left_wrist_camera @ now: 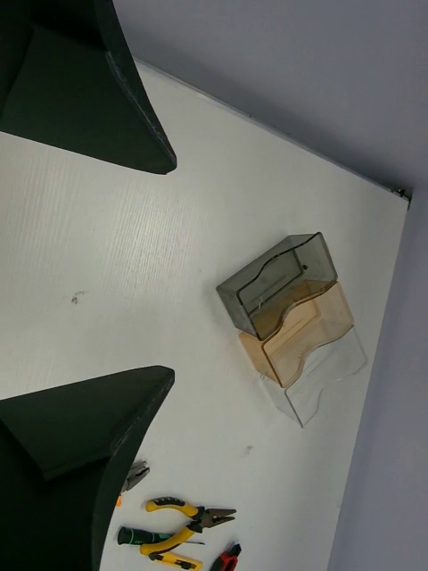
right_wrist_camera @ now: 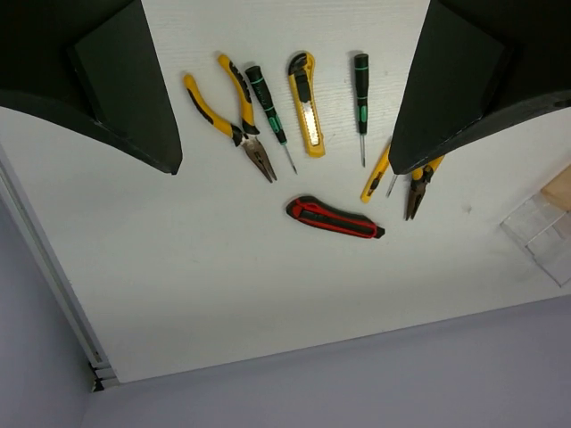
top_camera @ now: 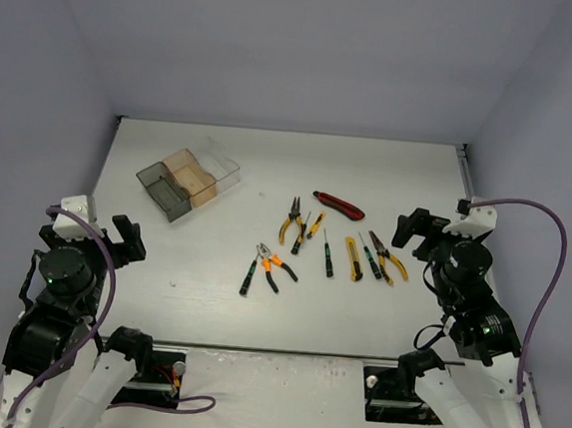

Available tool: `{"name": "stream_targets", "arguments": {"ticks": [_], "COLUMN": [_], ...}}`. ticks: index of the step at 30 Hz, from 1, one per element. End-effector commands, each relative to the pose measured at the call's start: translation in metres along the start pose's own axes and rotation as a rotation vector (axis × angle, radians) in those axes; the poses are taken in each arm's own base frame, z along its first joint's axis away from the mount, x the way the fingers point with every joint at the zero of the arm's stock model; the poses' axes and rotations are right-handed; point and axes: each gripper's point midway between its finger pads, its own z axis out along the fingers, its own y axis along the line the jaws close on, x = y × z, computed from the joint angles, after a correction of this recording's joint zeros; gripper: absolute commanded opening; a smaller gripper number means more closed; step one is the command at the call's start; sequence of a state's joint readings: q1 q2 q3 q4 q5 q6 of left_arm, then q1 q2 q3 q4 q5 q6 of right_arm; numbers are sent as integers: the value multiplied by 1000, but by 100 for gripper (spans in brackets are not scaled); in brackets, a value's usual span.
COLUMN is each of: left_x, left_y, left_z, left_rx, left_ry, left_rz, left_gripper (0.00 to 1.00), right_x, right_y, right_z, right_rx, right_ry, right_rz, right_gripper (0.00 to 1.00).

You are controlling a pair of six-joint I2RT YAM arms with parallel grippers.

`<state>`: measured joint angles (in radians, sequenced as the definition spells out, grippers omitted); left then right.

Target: Sort the tools into containers

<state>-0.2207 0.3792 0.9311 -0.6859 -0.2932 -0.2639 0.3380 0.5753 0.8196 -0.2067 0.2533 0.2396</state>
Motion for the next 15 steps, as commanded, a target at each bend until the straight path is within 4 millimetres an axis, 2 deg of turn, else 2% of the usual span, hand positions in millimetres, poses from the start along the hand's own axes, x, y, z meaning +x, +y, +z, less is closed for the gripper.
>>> {"name": "stream_targets", "arguments": {"ticks": [1, 4, 8, 12, 15], "left_x": [-11, -7, 0, 7, 15], "left_y": [-13, -19, -40, -56, -67], "left_z": [9, 16, 38, 58, 67], "left_rx": [20, 27, 76, 114, 156], "left_ry": [13, 41, 117, 163, 198], "left_rz": [-71, -93, -97, -91, -83], "left_gripper": [87, 87, 86, 87, 87], "right_x": [-25, -5, 28, 52, 75], "right_y": [26, 33, 57, 77, 87], "right_z": [13, 44, 95, 130, 148], "right_rx": [-73, -43, -76, -128, -160], "right_ry": [-24, 82, 256, 363, 437], "right_rz": [15, -15, -80, -123, -149], "right_gripper": [100, 100, 100, 100, 100]}}
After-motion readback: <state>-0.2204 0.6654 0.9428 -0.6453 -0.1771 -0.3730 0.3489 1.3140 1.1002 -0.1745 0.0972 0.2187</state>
